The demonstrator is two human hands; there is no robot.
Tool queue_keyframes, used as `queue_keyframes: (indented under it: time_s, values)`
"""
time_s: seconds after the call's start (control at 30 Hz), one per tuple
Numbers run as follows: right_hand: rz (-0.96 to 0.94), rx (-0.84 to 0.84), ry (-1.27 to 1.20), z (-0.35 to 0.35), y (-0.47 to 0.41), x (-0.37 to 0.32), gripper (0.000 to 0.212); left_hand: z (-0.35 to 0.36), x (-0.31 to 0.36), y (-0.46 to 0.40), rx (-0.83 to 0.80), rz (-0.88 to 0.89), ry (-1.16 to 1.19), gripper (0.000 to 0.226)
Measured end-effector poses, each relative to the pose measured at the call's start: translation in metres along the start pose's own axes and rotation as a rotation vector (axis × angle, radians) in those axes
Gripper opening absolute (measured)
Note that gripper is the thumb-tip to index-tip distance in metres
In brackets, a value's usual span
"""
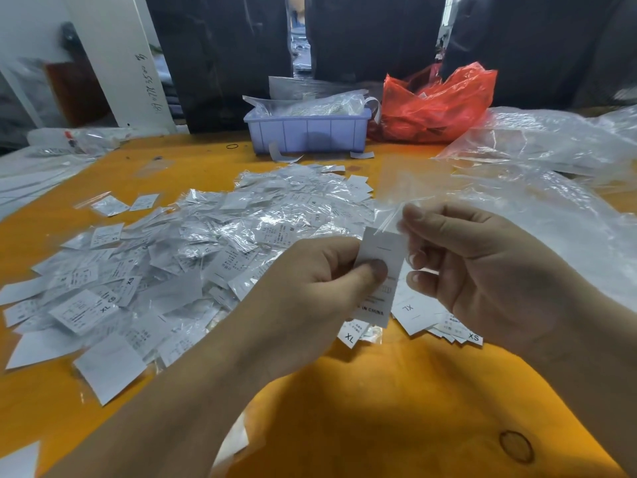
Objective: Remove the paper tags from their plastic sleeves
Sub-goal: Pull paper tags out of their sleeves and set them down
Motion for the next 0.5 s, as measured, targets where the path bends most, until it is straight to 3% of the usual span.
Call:
queue_keyframes:
  time_s: [0.3, 0.5]
  values:
    - [-0.064, 0.026, 0.022, 0.0038, 0.0031, 0.0042, 0.024, 0.0039, -0.0001, 0.0024, -0.124, -0.060, -0.005, 0.033]
    - [-0.072, -0.005, 0.046, 0.0061, 0.0049, 0.0061, 0.026, 0.0036, -0.0001, 0.0016, -0.111, -0.067, -0.002, 0.031]
Point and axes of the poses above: each hand's wrist, its own y-axis away from the middle knuckle, its own z-axis out of the palm, x = y × z, the point moved 1 cm from there along -y, towards the middle knuckle, and after that the axes turned 15 degrees about x, right-handed, at the moved point
